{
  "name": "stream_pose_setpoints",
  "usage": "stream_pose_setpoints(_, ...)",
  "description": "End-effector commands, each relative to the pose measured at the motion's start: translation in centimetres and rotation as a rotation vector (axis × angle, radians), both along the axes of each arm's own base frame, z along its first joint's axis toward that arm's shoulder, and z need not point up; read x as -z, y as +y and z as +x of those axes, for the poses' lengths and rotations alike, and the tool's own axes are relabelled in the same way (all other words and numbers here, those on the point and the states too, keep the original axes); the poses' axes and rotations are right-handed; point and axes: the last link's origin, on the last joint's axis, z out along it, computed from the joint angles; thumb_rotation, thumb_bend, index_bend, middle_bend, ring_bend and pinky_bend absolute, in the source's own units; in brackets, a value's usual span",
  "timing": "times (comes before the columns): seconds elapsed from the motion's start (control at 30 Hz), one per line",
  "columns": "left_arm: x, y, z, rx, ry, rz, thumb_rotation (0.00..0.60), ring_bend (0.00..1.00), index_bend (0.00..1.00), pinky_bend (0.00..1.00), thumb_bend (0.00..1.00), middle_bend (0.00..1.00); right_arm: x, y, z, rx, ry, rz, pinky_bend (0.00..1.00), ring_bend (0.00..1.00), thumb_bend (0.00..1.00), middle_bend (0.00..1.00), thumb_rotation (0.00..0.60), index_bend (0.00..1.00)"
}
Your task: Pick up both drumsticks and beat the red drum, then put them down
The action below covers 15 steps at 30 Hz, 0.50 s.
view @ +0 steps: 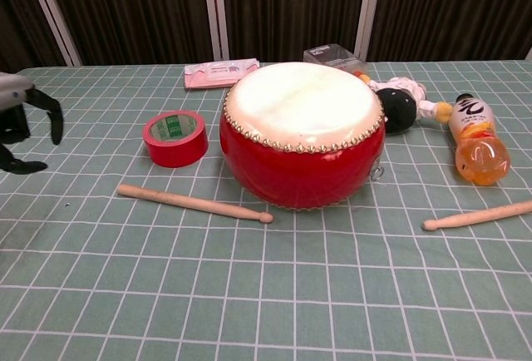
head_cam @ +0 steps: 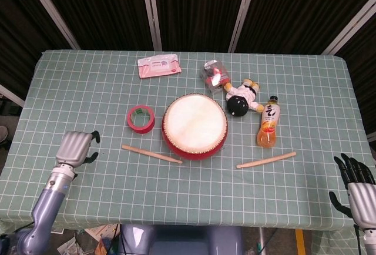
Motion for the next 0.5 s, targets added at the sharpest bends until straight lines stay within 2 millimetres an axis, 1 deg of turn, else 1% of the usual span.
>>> stream_pose_setpoints(0.03, 2.8, 1.6, 1.5, 0.007, 0.026, -0.04, 0.6, 1.0, 0.46, 1.0, 0.24, 1.0, -0.1, 0.1, -0.1, 0.005, -0.004, 0.001, 0.09, 0.0, 0.39, 0.0, 0.6, 0.0)
stream_pose_setpoints(0.3, 7.5, 3.1, 3.9, 0.03, 0.069, -0.095, 0.6, 1.0, 0.46, 1.0, 0.26, 1.0, -0.2, 0.1, -0.2, 0.02, -0.018, 0.004, 0.09, 0.0, 0.39, 0.0, 0.6, 0.0)
stream_pose_setpoints(0.5, 9.9, 3.5, 4.9, 0.039, 0.102, -0.122, 0.6, 1.0, 0.46, 1.0, 0.26, 1.0, -0.4, 0.2, -0.4, 0.032, -0.033, 0.006, 0.09, 0.0, 0.39, 0.0, 0.6, 0.0)
